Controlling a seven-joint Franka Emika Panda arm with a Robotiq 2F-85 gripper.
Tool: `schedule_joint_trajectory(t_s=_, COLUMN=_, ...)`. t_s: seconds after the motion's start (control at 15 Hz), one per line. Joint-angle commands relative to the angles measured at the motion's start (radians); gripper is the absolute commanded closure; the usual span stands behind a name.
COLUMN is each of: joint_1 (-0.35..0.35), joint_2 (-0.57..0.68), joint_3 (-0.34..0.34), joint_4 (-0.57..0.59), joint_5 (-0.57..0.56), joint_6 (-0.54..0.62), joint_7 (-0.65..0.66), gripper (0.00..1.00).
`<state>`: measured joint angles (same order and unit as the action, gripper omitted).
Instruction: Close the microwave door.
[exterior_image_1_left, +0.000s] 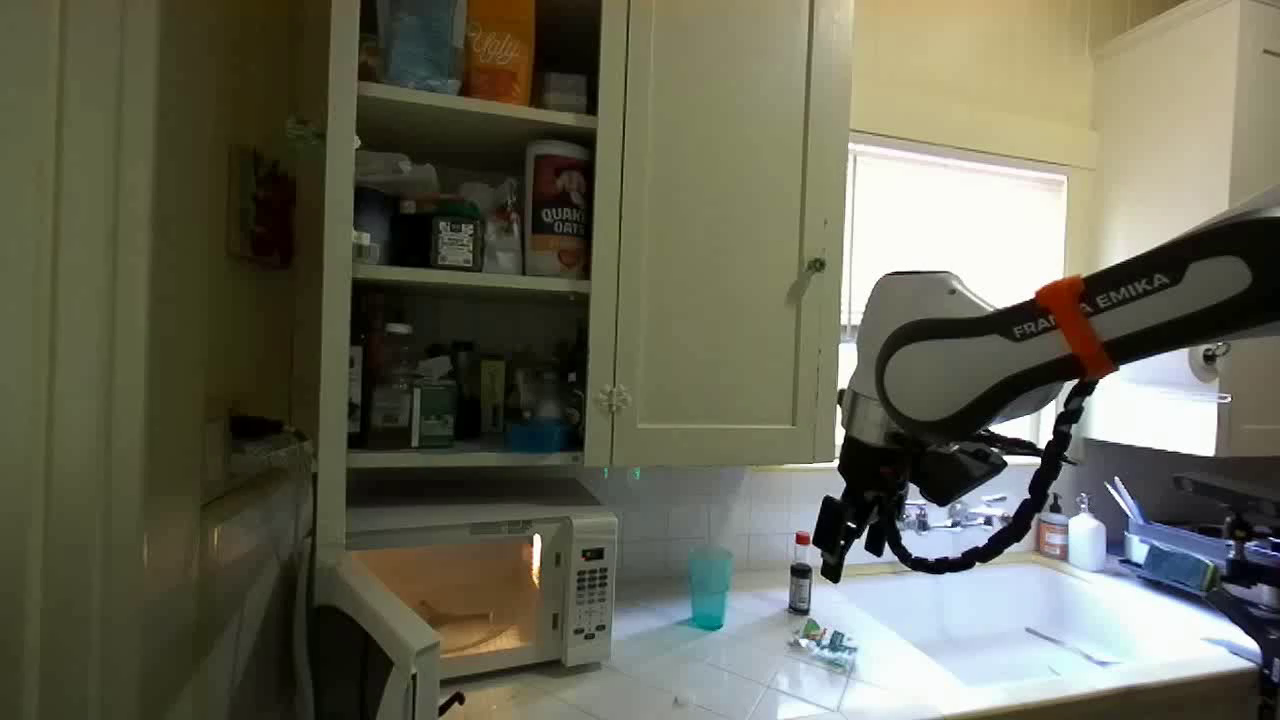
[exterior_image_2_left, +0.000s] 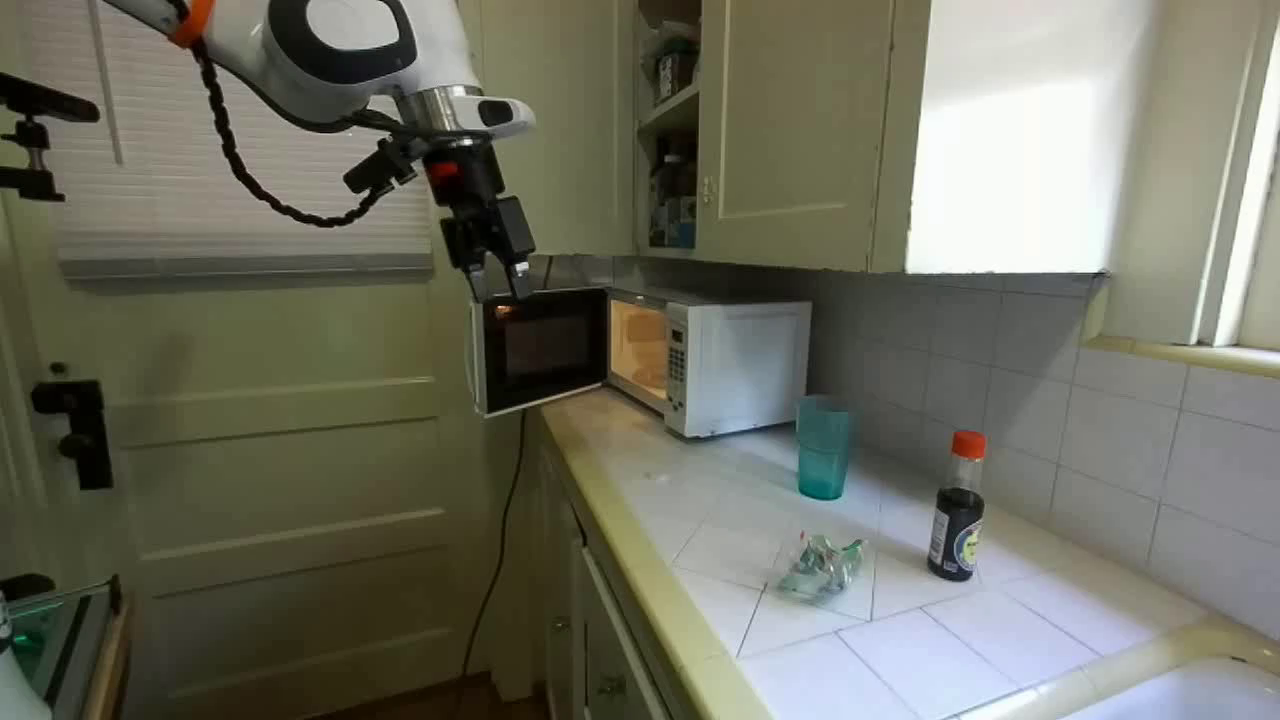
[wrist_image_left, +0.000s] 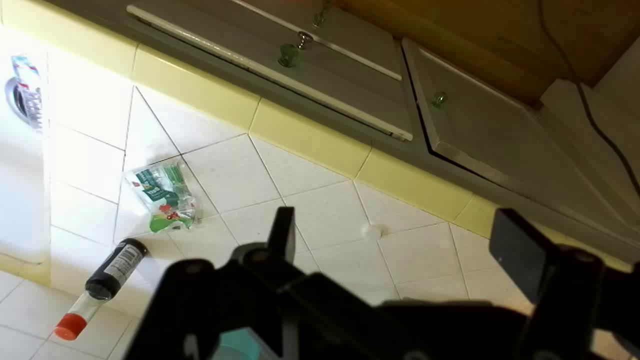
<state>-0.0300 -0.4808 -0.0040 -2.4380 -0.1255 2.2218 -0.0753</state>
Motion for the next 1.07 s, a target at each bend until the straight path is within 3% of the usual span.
schedule_joint_trajectory(t_s=0.0, joint_1=0.004, joint_2=0.000, joint_3=-0.004, joint_4=0.001, joint_5=-0.002, joint_6=-0.002, joint_7=0.002, gripper=0.00)
schedule_joint_trajectory(t_s=0.27, joint_1=0.018, joint_2=0.007, joint_3=-0.004, joint_4=0.004, joint_5=0.014, joint_6=0.007, joint_7=-0.009, gripper=0.00)
schedule_joint_trajectory(t_s=0.47, joint_1=0.084, joint_2=0.064, joint_3=0.030, joint_4=0.034, joint_5=0.045, joint_6=0.012, joint_7=-0.043, gripper=0.00)
schedule_joint_trajectory(t_s=0.87, joint_1=0.238, joint_2=0.205, joint_3=0.034, joint_4=0.135, joint_5=0.223, joint_6=0.166, joint_7=-0.221, gripper=0.00)
schedule_joint_trajectory(t_s=0.93, joint_1=0.250, joint_2=0.221, joint_3=0.034, joint_4=0.154, joint_5=0.239, joint_6=0.153, joint_7=-0.265, gripper=0.00)
schedule_joint_trajectory(t_s=1.0, joint_1=0.213, joint_2=0.169, joint_3=0.056, joint_4=0.100, joint_5=0.192, joint_6=0.155, joint_7=-0.188, gripper=0.00)
